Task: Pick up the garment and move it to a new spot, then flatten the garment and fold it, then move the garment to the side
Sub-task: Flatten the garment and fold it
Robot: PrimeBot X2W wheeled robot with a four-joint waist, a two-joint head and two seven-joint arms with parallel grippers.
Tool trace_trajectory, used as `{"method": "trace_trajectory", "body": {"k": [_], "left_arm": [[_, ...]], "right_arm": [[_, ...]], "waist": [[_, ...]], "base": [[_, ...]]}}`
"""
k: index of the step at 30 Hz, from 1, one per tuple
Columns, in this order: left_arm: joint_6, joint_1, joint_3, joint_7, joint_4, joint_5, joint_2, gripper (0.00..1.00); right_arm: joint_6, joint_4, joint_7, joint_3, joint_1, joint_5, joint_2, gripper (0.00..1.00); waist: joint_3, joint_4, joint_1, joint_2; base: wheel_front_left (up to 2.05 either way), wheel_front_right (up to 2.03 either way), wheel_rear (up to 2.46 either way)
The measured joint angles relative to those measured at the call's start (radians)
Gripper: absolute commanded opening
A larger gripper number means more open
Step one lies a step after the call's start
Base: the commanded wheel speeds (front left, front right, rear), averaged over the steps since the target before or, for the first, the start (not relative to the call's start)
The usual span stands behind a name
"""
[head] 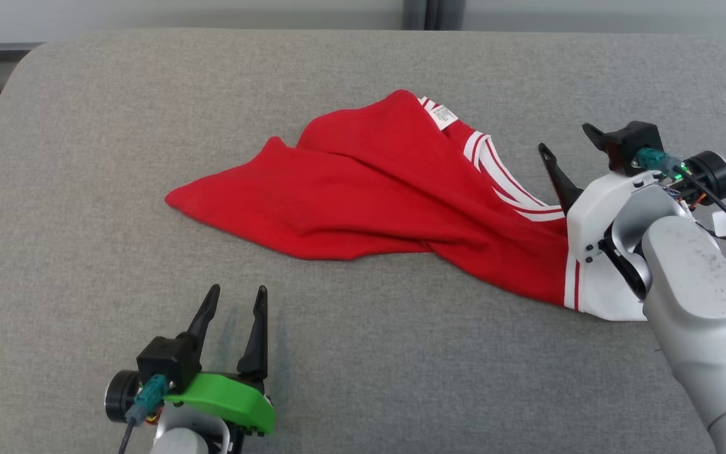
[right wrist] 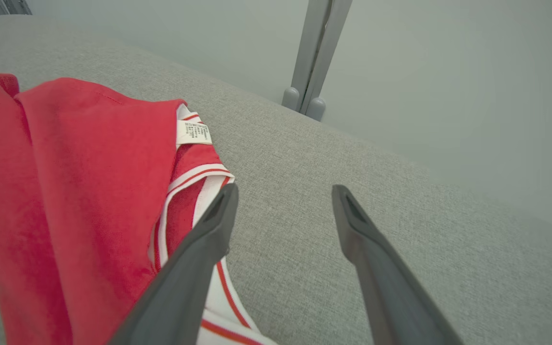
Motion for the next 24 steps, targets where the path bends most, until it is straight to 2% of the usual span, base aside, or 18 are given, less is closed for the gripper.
{"method": "trace_trajectory", "body": {"k": [6, 10, 14, 21, 23, 24], "left_arm": [[0.000, -0.002, -0.012, 0.000, 0.006, -0.012, 0.000, 1.00], [0.000, -0.013, -0.017, 0.000, 0.007, -0.015, 0.000, 1.00], [0.000, -0.021, -0.019, 0.000, 0.007, -0.016, 0.000, 1.00], [0.000, -0.022, -0.017, 0.000, 0.006, -0.016, 0.000, 1.00], [0.000, -0.023, -0.018, 0.000, 0.006, -0.016, 0.000, 1.00], [0.000, -0.024, -0.018, 0.000, 0.006, -0.016, 0.000, 1.00]], "right_arm": [[0.000, 0.108, 0.132, 0.149, -0.054, 0.133, -0.017, 1.00], [0.000, 0.136, 0.181, 0.244, -0.054, 0.244, -0.023, 1.00], [0.000, 0.166, 0.181, 0.289, -0.061, 0.289, -0.054, 1.00], [0.000, 0.227, 0.147, 0.316, -0.103, 0.316, -0.063, 1.00], [0.000, 0.241, 0.163, 0.333, -0.119, 0.326, -0.062, 0.46], [0.000, 0.245, 0.166, 0.343, -0.126, 0.329, -0.062, 0.00]], "waist": [[0.014, 0.029, 0.0000, 0.0000], [0.029, 0.047, 0.0000, -0.0001], [0.044, 0.065, 0.0000, -0.0001], [0.062, 0.080, 0.0000, 0.0000], [0.067, 0.082, 0.0000, 0.0000], [0.070, 0.083, 0.0000, 0.0000]], "base": [[0.00, 0.00, 0.00], [0.00, 0.00, 0.00], [0.00, 0.00, 0.00], [0.00, 0.00, 0.00], [0.00, 0.00, 0.00], [0.00, 0.00, 0.00]]}}
